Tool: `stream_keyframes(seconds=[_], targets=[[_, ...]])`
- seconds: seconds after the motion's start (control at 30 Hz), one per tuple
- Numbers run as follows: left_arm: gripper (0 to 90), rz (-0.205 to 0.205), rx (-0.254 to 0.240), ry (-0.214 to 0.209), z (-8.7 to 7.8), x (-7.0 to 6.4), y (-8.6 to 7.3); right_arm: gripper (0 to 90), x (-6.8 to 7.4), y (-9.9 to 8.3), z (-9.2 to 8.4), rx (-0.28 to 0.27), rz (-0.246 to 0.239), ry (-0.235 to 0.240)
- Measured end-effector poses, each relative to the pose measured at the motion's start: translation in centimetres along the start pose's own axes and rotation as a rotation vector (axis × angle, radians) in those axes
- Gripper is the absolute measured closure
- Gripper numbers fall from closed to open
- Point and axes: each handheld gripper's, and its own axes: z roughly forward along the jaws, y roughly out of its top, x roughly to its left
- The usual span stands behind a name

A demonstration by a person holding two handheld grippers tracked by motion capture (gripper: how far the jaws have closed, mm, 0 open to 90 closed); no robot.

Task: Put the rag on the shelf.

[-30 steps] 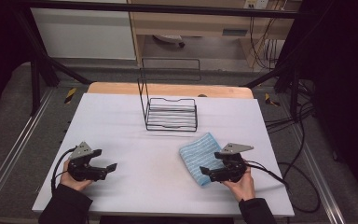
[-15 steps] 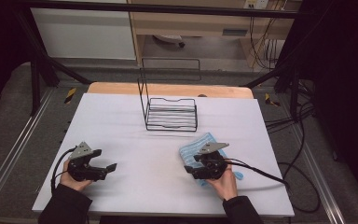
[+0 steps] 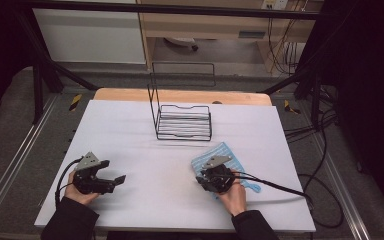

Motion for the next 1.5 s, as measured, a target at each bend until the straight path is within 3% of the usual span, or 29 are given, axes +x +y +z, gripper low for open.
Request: stream_keyframes(seconds=[0.1,0.3,0.57,0.67,0.83,1.07,1.5], targets=[[9.4,-0.001,0.000,0.001,0.0,0.0,0.0,70.9,0.1,-0.1,0.0,0.002,-0.002,-0.010],[9.4,-0.001,0.000,0.002,0.0,0.0,0.0,78.6,0.7,0.0,0.3,0.021,-0.065,-0.074],[9.4,0.000,-0.003,0.001,0.0,0.0,0.0,86.4,0.6,0.2,0.1,0.012,-0.037,-0.081],[9.4,-0.001,-0.003,0.001,0.0,0.1,0.0,87.0,0.4,0.5,-0.5,-0.012,-0.020,-0.074],[9.4,-0.004,-0.004,0.003,0.0,0.1,0.0,86.9,0.4,1.0,-1.6,-0.060,0.033,-0.023],[9.4,-0.001,0.001,0.006,0.0,0.1,0.0,86.7,0.8,1.6,-1.9,-0.081,0.061,0.003],[9.4,0.000,-0.001,0.007,-0.1,0.1,0.1,86.7,3.7,4.5,0.6,-0.084,0.109,0.066]])
